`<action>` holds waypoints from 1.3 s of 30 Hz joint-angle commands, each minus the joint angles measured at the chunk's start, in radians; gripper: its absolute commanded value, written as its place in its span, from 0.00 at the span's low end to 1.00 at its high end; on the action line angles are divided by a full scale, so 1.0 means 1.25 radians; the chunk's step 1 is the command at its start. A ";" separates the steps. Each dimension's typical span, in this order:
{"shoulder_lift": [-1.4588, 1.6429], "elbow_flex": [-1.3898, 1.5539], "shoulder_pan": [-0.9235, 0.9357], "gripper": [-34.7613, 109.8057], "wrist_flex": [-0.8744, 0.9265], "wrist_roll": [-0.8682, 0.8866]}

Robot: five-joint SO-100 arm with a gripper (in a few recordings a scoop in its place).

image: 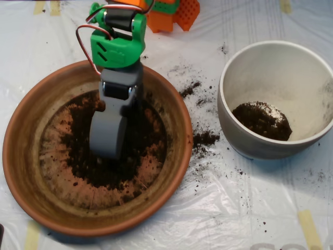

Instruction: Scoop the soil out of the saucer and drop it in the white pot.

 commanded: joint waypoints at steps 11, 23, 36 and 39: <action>-0.055 -0.139 -0.029 0.57 0.064 -0.011; -0.129 -0.214 -0.015 0.57 0.131 -0.031; -0.163 -0.252 0.001 0.54 0.141 -0.045; -0.173 -0.259 0.009 0.51 0.146 -0.052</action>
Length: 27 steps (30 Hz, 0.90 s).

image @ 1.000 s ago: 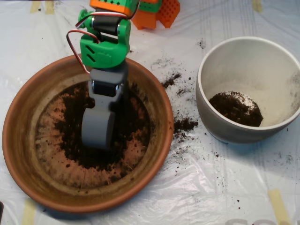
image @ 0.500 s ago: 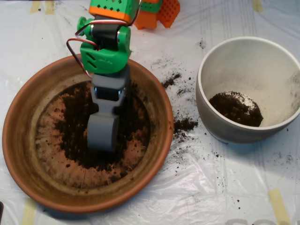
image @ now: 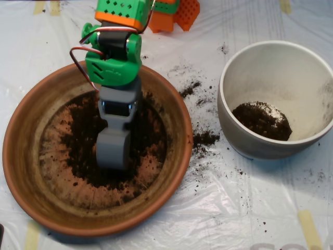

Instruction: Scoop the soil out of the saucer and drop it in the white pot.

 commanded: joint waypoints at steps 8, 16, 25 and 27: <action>0.001 -0.064 0.044 0.49 0.042 -0.029; -0.023 -0.106 0.052 0.47 0.065 -0.069; -0.050 -0.135 0.036 0.46 0.069 -0.058; -0.053 -0.135 0.028 0.46 0.058 -0.058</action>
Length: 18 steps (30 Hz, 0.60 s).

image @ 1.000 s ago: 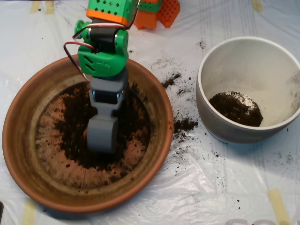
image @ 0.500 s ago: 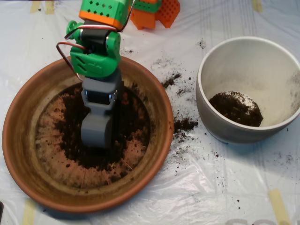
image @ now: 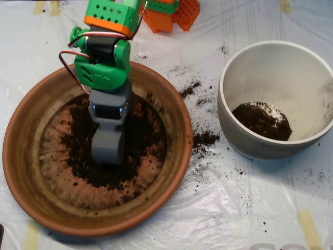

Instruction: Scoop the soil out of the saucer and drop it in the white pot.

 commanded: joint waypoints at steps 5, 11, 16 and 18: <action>-0.001 -0.032 -0.022 0.45 -0.033 -0.015; -0.005 -0.038 -0.047 0.30 -0.013 -0.034; -0.017 -0.052 -0.060 0.27 0.018 -0.064; -0.022 -0.064 -0.065 0.25 0.037 -0.074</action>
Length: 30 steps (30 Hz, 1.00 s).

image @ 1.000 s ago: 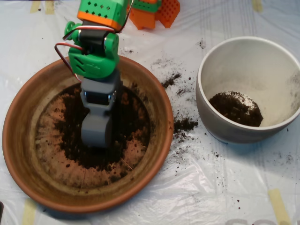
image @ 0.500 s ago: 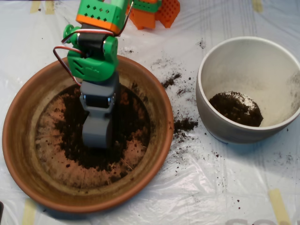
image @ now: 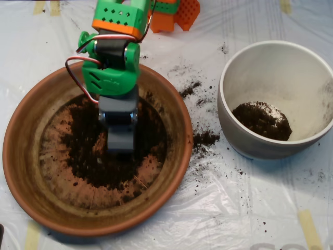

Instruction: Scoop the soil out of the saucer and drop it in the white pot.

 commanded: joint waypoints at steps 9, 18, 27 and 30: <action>0.045 -0.047 0.002 0.24 0.039 -0.012; 0.264 0.025 0.017 0.24 -0.027 0.048; 0.515 0.011 -0.043 0.24 0.074 0.063; 0.568 -0.023 -0.076 0.24 0.124 0.070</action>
